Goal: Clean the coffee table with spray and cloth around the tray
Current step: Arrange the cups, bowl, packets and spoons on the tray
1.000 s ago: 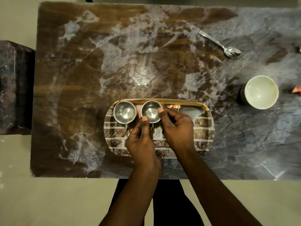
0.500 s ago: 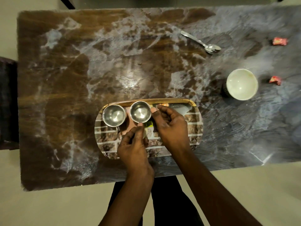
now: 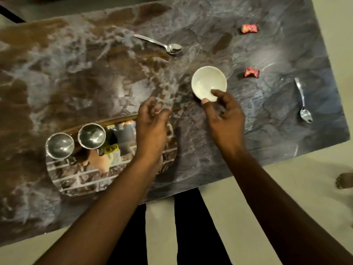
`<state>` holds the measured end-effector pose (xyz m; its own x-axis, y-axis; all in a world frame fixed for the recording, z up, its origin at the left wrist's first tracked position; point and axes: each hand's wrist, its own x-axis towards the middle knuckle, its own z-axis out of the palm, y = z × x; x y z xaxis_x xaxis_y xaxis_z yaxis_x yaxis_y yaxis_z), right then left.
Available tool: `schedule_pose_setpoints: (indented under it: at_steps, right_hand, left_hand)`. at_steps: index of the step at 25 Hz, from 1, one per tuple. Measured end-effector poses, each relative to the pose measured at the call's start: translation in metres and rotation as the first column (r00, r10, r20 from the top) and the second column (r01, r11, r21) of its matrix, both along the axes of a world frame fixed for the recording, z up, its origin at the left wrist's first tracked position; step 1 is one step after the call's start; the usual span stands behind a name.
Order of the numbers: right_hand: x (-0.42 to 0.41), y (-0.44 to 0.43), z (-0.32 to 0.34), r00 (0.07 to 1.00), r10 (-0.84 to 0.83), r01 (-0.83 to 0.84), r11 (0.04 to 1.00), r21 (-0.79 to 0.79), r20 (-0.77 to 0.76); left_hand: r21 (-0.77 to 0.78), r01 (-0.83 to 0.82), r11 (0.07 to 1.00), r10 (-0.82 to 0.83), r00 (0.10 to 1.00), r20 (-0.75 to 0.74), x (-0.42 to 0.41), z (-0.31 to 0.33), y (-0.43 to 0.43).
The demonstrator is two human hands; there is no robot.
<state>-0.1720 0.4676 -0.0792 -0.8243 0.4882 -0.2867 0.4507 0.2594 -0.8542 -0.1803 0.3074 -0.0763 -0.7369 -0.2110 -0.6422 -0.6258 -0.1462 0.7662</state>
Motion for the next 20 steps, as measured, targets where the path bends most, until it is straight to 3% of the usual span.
schedule_pose_setpoints:
  at_steps: [2,5,12,20]
  right_hand:
    - [-0.015,0.033,-0.012,1.000,-0.021,0.021,1.000,-0.005,0.017]
    - [-0.039,0.061,-0.030,0.997,0.012,-0.009,0.999,-0.034,0.074]
    - [-0.062,0.074,-0.059,0.986,0.124,-0.104,0.980,-0.168,0.112]
    - [-0.004,0.023,-0.015,0.995,0.057,-0.035,0.971,-0.236,0.087]
  left_hand:
    - [-0.041,0.113,0.993,-0.113,0.994,0.007,-0.027,-0.010,0.026]
    - [-0.013,0.141,0.990,-0.141,0.989,0.038,-0.053,-0.021,0.057]
    - [0.076,0.077,0.994,-0.081,0.995,0.054,-0.061,-0.053,0.090]
    - [0.109,-0.090,0.990,0.095,0.995,-0.042,0.002,-0.004,0.033]
